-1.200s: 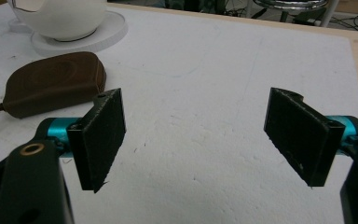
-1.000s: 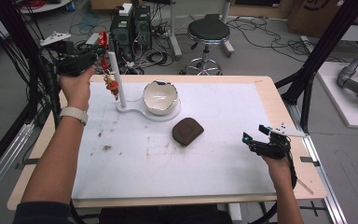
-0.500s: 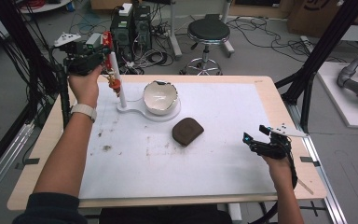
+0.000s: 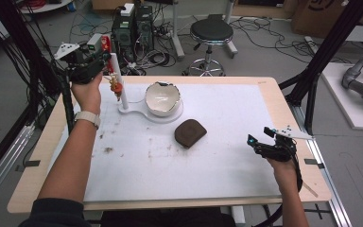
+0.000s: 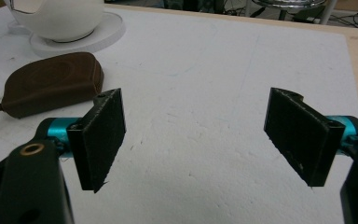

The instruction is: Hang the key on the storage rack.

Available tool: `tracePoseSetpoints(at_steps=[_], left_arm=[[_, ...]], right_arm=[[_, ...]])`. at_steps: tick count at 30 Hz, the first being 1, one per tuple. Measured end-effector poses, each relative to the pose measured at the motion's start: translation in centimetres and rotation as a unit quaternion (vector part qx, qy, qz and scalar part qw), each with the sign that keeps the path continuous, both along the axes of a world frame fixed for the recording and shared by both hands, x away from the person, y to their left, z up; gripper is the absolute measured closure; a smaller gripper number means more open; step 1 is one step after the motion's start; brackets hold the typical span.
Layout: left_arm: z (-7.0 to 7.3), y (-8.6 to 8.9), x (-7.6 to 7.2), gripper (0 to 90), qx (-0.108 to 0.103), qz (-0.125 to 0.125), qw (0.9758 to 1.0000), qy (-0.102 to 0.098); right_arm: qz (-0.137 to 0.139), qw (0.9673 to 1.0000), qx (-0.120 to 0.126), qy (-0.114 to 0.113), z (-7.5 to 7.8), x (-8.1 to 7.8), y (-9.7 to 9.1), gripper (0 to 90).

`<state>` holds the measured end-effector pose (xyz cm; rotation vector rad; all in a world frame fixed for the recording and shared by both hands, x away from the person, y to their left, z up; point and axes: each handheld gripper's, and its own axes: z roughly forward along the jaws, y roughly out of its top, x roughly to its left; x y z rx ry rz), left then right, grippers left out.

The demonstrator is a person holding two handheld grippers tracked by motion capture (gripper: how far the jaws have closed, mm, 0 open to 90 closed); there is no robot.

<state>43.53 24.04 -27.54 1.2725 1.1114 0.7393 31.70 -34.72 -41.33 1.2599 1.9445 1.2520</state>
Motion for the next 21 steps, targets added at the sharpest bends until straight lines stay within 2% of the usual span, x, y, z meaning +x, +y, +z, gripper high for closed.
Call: tracePoseSetpoints(at_steps=[6, 12, 15, 21], left_arm=[[0.2, 0.9, -0.7, 63.1, -0.007, 0.012, 0.9998, -0.013], [0.3, 1.6, -2.0, 59.9, -0.016, 0.015, 0.9994, -0.026], [-0.1, 1.9, -3.4, 58.0, -0.024, 0.010, 0.9992, -0.029], [-2.2, 2.2, -7.1, 50.1, -0.031, -0.014, 0.9987, -0.039]], right_arm=[[0.005, 1.0000, -0.003, -0.001, 0.0, 0.0, 0.3, 20.7], [0.004, 1.0000, -0.003, -0.002, 0.1, 0.0, 0.3, 20.6], [0.002, 1.0000, -0.003, 0.000, 0.1, -0.1, 0.2, 20.7], [0.004, 1.0000, -0.004, -0.004, 0.2, -0.1, 0.3, 20.7]])
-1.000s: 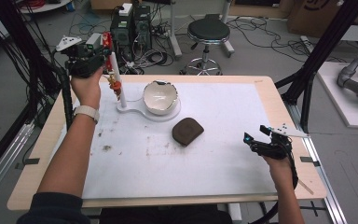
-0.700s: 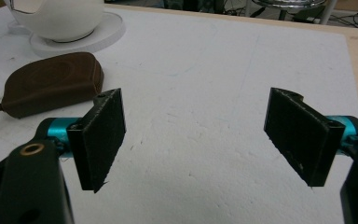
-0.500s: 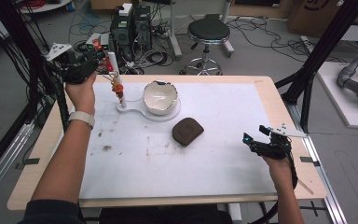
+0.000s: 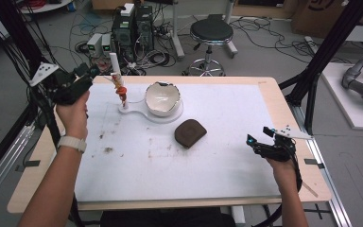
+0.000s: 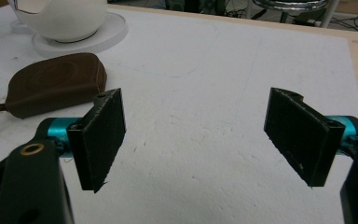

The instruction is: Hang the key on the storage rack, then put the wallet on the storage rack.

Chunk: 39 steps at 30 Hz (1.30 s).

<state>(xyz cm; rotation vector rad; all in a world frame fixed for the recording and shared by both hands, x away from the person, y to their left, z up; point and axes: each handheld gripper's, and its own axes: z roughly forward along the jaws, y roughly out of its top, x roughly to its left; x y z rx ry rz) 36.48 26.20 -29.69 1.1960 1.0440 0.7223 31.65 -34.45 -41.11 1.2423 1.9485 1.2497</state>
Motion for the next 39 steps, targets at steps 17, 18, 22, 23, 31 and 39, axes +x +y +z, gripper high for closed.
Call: tracePoseSetpoints(at_steps=[17, 18, 22, 23, 31, 39], left_arm=[[-8.9, -0.4, -7.4, 20.4, 0.087, -0.046, 0.9950, 0.014], [-9.5, -0.4, -7.5, 20.4, 0.097, -0.047, 0.9940, 0.018], [-11.3, 0.1, -7.8, 20.4, 0.097, -0.043, 0.9939, 0.030], [-11.5, 0.3, -7.8, 20.4, 0.098, -0.040, 0.9938, 0.034], [-11.6, 0.9, -7.8, 20.4, 0.094, -0.028, 0.9944, 0.039], [-11.8, 0.3, -7.4, 20.4, 0.098, -0.035, 0.9936, 0.046]], right_arm=[[0.003, 0.9999, -0.014, -0.004, 0.2, 0.2, 0.8, 20.7], [0.003, 0.9999, -0.016, -0.006, 0.2, 0.2, 0.9, 20.7], [0.004, 0.9998, -0.019, -0.009, 0.2, 0.2, 1.1, 20.7], [0.004, 0.9997, -0.021, -0.009, 0.2, 0.2, 1.2, 20.7], [-0.002, 0.9996, -0.029, -0.005, 0.0, 0.3, 1.2, 20.7], [-0.002, 0.9997, -0.024, -0.007, 0.2, 0.0, 1.1, 20.7]])
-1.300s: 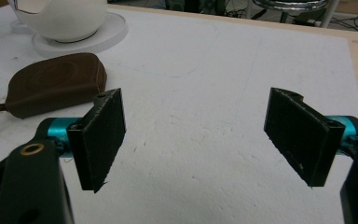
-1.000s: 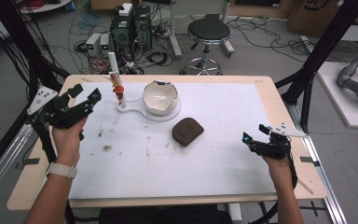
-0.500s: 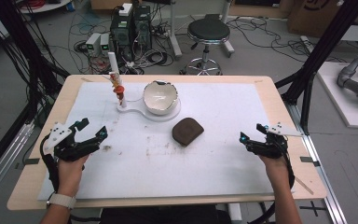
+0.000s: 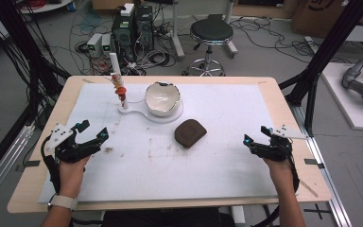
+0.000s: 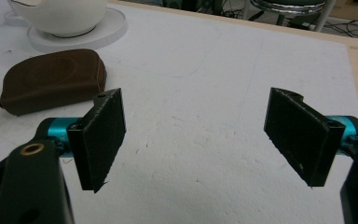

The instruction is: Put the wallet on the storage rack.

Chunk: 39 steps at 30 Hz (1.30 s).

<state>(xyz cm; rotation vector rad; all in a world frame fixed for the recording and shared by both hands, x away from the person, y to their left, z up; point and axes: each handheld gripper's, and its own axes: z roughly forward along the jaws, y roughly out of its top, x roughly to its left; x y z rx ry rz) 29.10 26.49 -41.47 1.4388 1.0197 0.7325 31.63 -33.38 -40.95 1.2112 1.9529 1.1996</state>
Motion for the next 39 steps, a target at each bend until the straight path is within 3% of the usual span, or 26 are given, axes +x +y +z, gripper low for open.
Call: tracePoseSetpoints(at_steps=[8, 17, 20, 22, 26, 29, 34, 39], left_arm=[[-0.2, 0.3, 0.1, 20.4, -0.006, 0.003, 1.0000, 0.005], [-0.4, 0.5, -0.3, 20.4, 0.000, 0.010, 0.9999, 0.014], [-0.5, 0.5, -0.3, 20.4, 0.001, 0.012, 0.9998, 0.017], [-0.7, 0.5, -0.2, 20.4, 0.002, 0.011, 0.9997, 0.020], [-1.0, 0.5, 0.1, 20.4, -0.002, 0.006, 0.9996, 0.026], [-1.1, 0.5, 0.2, 20.4, -0.002, 0.003, 0.9995, 0.031], [-1.1, 0.5, 0.2, 20.5, -0.003, 0.002, 0.9995, 0.032], [-1.3, 0.8, 0.3, 20.7, -0.006, 0.004, 0.9993, 0.037]], right_arm=[[0.002, 1.0000, 0.001, 0.005, -0.1, 0.0, 0.1, 20.7], [0.026, 0.9996, 0.001, 0.014, -0.4, 0.7, 1.4, 20.6], [0.030, 0.9990, 0.020, 0.025, -0.4, 1.1, 2.2, 19.7], [0.047, 0.9981, 0.022, 0.034, -0.3, 1.5, 3.0, 19.7], [0.097, 0.9932, 0.017, 0.063, -0.5, 2.7, 5.2, 24.2], [0.127, 0.9871, 0.012, 0.097, -1.1, 4.2, 7.1, 26.0], [0.150, 0.9793, 0.011, 0.135, -2.1, 6.8, 10.2, 29.6], [0.171, 0.9738, -0.015, 0.149, -2.2, 8.8, 12.7, 32.0]])
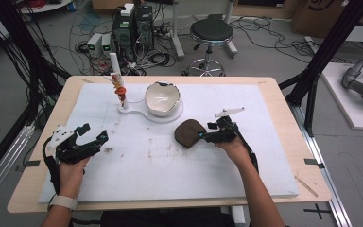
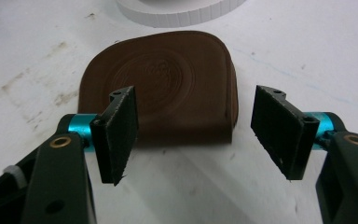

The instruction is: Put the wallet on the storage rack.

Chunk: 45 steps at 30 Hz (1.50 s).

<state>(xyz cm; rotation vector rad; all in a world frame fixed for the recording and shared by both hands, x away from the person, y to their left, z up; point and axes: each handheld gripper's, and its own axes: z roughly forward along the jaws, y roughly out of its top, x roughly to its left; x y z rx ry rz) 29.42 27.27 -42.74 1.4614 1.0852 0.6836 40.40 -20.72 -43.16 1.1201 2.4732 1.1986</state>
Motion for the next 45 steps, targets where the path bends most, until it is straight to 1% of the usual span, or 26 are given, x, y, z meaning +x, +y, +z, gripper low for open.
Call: tracePoseSetpoints(at_steps=[2, 5, 6, 9, 12, 14, 15, 18, 21, 23, 24, 25, 27, 29, 30, 33, 34, 37, 39, 40, 41, 45], left_arm=[[0.0, 0.1, 0.0, 20.9, -0.002, 0.000, 1.0000, 0.001], [-0.1, 0.2, 0.1, 21.0, -0.005, -0.001, 1.0000, 0.003], [-0.1, 0.2, 0.1, 21.1, -0.004, -0.001, 1.0000, 0.003], [-0.1, 0.2, 0.1, 21.2, -0.005, -0.002, 1.0000, 0.004], [-0.1, 0.2, 0.1, 21.3, -0.004, -0.003, 1.0000, 0.005], [-0.1, 0.2, 0.1, 21.3, -0.005, -0.001, 1.0000, 0.005], [-0.1, 0.2, 0.1, 21.4, -0.005, -0.001, 1.0000, 0.005], [-0.1, 0.2, 0.1, 21.5, -0.005, 0.000, 1.0000, 0.006], [-0.1, 0.2, 0.1, 21.6, -0.004, -0.001, 1.0000, 0.007], [-0.1, 0.2, 0.1, 21.7, -0.004, 0.001, 1.0000, 0.007], [-0.1, 0.2, 0.1, 21.8, -0.004, 0.001, 1.0000, 0.007], [-0.2, 0.3, 0.1, 21.8, -0.003, 0.002, 1.0000, 0.008], [-0.2, 0.4, 0.1, 21.9, -0.003, 0.003, 0.9999, 0.010], [-0.2, 0.5, 0.1, 21.9, -0.005, 0.005, 0.9999, 0.010], [-0.2, 0.5, 0.1, 22.0, -0.006, 0.005, 0.9999, 0.010], [-0.2, 0.6, 0.2, 22.0, -0.006, 0.007, 0.9999, 0.011], [-0.2, 0.6, 0.2, 22.1, -0.007, 0.007, 0.9999, 0.011], [-0.2, 0.6, 0.2, 22.2, -0.006, 0.008, 0.9999, 0.011], [-0.2, 0.6, 0.2, 22.3, -0.006, 0.008, 0.9999, 0.011], [-0.2, 0.6, 0.2, 22.4, -0.007, 0.009, 0.9999, 0.011], [-0.2, 0.6, 0.1, 22.4, -0.008, 0.009, 0.9999, 0.012], [-0.2, 0.6, 0.1, 22.4, -0.006, 0.010, 0.9999, 0.013]], right_arm=[[0.002, 1.0000, -0.005, 0.006, -0.2, 0.8, 0.5, 32.1], [0.007, 0.9996, -0.012, 0.025, -0.6, 1.6, 1.0, 31.5], [0.007, 0.9993, -0.002, 0.036, -0.8, 1.8, 1.0, 31.4], [0.010, 0.9981, 0.017, 0.059, -1.1, 2.2, 0.6, 31.4], [0.017, 0.9973, 0.024, 0.068, -1.2, 2.3, 0.5, 34.5], [0.021, 0.9972, 0.028, 0.067, -1.3, 2.4, 0.4, 35.8], [0.020, 0.9966, 0.031, 0.074, -1.3, 2.4, 0.4, 36.9], [0.024, 0.9962, 0.036, 0.076, -1.4, 2.5, 0.3, 40.5], [0.019, 0.9946, 0.043, 0.092, -1.3, 2.4, 0.3, 45.0], [0.022, 0.9931, 0.051, 0.103, -1.3, 2.4, 0.2, 49.5], [0.021, 0.9931, 0.051, 0.104, -1.3, 2.4, 0.2, 50.9], [0.023, 0.9936, 0.049, 0.099, -1.3, 2.4, 0.2, 52.7], [0.024, 0.9937, 0.050, 0.098, -1.1, 2.3, 0.2, 57.3], [0.024, 0.9942, 0.055, 0.089, -0.9, 2.2, 0.0, 62.1], [0.023, 0.9942, 0.061, 0.086, -0.8, 2.1, -0.1, 64.5], [0.026, 0.9923, 0.085, 0.087, -0.3, 1.9, -0.4, 71.7], [0.028, 0.9921, 0.091, 0.082, -0.2, 1.8, -0.5, 73.7], [0.036, 0.9920, 0.101, 0.067, 0.5, 1.3, -0.5, 77.0], [0.044, 0.9930, 0.100, 0.046, 1.0, 0.9, -0.3, 78.4], [0.046, 0.9928, 0.101, 0.044, 1.3, 0.7, -0.2, 79.2], [0.050, 0.9929, 0.102, 0.036, 1.5, 0.5, -0.2, 79.8], [0.045, 0.9932, 0.102, 0.031, 2.0, 0.0, 0.0, 81.6]])
